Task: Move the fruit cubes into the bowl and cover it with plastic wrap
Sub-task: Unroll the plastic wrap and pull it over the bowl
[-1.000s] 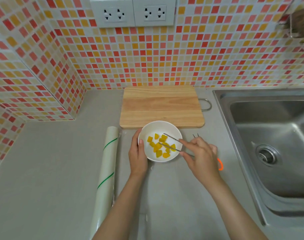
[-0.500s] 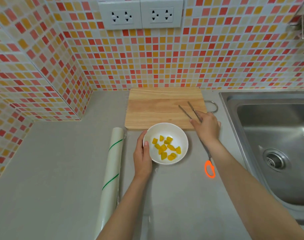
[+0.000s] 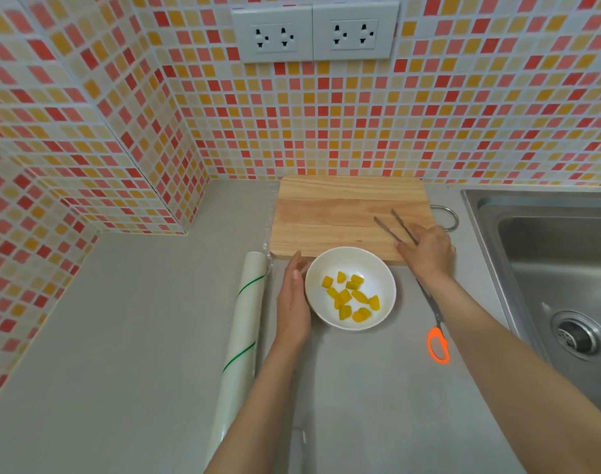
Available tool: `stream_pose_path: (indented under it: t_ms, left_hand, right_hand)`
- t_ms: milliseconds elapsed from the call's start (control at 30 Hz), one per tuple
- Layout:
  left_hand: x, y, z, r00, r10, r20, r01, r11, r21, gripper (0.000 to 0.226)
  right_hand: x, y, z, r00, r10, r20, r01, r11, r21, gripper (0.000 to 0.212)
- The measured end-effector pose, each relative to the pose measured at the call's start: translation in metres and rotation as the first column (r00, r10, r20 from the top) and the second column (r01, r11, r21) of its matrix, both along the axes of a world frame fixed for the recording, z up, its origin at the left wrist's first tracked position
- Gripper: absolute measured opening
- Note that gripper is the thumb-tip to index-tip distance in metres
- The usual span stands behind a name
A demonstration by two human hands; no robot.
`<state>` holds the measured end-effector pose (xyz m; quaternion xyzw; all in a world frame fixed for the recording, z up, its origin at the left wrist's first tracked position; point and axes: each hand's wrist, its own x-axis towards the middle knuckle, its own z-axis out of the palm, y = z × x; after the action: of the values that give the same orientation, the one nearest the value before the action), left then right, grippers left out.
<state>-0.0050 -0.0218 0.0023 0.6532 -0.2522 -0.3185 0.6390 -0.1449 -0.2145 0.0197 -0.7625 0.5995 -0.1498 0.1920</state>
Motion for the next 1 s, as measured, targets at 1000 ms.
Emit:
stream_pose_path:
  t_ms: [1000]
  left_hand:
    - [0.052,0.124,0.021,0.980,-0.186,0.063,0.168,0.959,0.227,0.049]
  right_hand:
    - [0.100,0.234,0.019,0.616,-0.418,0.668,-0.330,0.634,0.700,0.015]
